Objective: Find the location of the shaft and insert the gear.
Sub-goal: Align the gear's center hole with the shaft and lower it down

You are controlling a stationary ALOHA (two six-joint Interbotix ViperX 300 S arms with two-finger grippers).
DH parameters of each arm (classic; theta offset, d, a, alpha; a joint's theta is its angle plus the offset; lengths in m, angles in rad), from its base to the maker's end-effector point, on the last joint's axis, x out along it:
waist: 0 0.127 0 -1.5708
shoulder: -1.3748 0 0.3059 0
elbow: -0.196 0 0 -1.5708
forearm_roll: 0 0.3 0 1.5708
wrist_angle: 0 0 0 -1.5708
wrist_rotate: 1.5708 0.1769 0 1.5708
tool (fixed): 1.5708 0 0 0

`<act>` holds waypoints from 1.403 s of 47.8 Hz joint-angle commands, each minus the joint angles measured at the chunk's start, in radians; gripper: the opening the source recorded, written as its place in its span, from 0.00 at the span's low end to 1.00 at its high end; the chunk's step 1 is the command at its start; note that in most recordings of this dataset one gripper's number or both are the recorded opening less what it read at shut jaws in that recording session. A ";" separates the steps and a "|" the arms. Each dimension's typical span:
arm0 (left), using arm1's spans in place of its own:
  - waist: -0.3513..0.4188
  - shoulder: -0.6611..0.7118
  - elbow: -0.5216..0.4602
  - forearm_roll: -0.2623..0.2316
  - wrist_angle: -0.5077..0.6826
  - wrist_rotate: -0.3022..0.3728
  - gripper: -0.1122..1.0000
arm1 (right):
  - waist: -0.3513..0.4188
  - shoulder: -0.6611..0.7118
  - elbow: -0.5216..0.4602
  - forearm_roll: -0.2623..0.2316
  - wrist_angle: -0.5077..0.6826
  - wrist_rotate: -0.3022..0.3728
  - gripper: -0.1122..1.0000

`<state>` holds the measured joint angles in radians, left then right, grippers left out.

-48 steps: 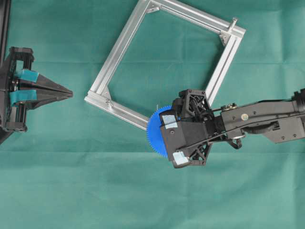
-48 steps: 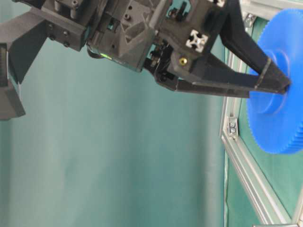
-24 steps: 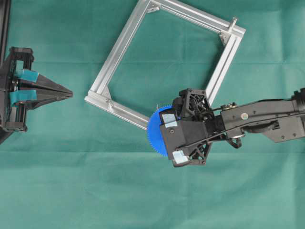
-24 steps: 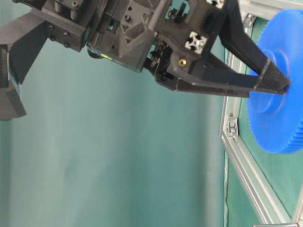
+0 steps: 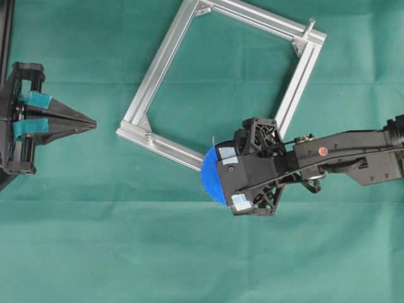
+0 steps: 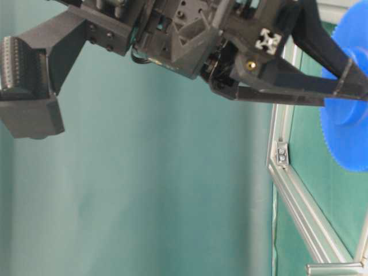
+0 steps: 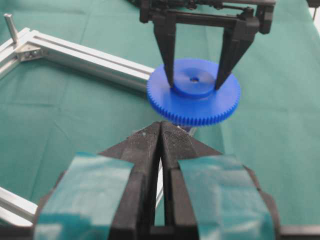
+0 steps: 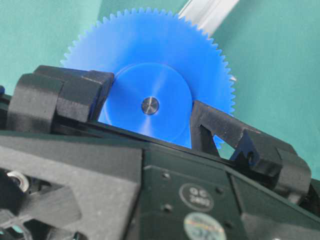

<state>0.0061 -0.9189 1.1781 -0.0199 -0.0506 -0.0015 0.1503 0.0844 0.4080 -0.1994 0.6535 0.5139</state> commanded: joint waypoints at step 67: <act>0.002 0.011 -0.009 0.000 -0.005 -0.002 0.11 | -0.009 0.051 0.008 0.018 -0.075 0.003 0.74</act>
<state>0.0061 -0.9173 1.1781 -0.0199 -0.0506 -0.0015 0.1442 0.1457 0.4310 -0.1841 0.5676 0.5154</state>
